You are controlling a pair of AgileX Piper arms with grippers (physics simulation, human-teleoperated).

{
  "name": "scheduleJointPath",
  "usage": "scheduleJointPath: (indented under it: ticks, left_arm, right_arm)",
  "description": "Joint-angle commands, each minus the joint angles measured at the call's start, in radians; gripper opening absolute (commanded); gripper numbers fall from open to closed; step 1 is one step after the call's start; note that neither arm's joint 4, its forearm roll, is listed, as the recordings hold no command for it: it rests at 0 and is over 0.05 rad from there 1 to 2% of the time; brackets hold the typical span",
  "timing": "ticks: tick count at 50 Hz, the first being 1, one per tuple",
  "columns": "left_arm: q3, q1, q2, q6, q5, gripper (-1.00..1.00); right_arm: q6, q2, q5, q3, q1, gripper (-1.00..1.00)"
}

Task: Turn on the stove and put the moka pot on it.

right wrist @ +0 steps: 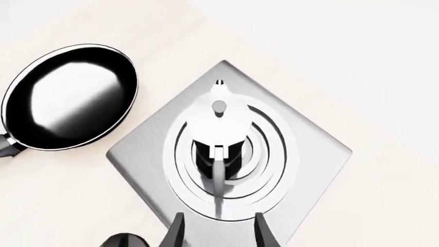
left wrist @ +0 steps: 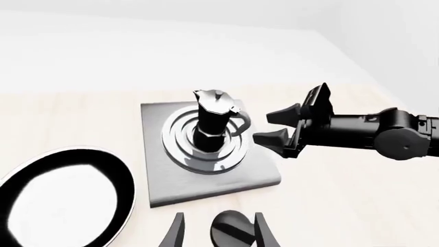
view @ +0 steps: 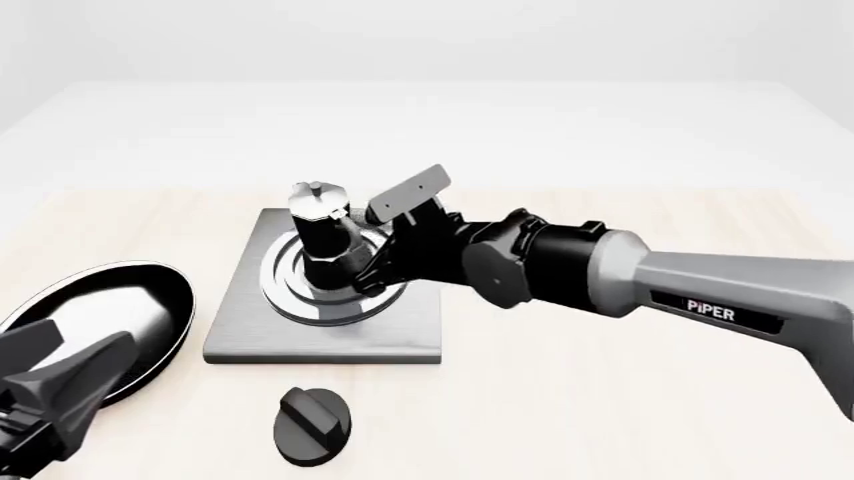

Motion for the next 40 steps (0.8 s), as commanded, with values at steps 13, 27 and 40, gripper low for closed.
scheduleJointPath:
  ticks: [13, 27, 40]
  left_arm:
    - [-0.025, -0.022, -0.007, 0.016, 0.006, 1.00]
    - [-0.026, -0.022, -0.009, 0.016, 0.004, 1.00]
    - [-0.011, -0.021, -0.006, 0.011, -0.008, 1.00]
  right_arm:
    - [0.017, -0.238, 0.008, 0.200, -0.010, 1.00]
    - [0.114, -0.379, 0.003, 0.321, -0.020, 1.00]
    - [0.171, -0.528, -0.050, 0.482, -0.043, 1.00]
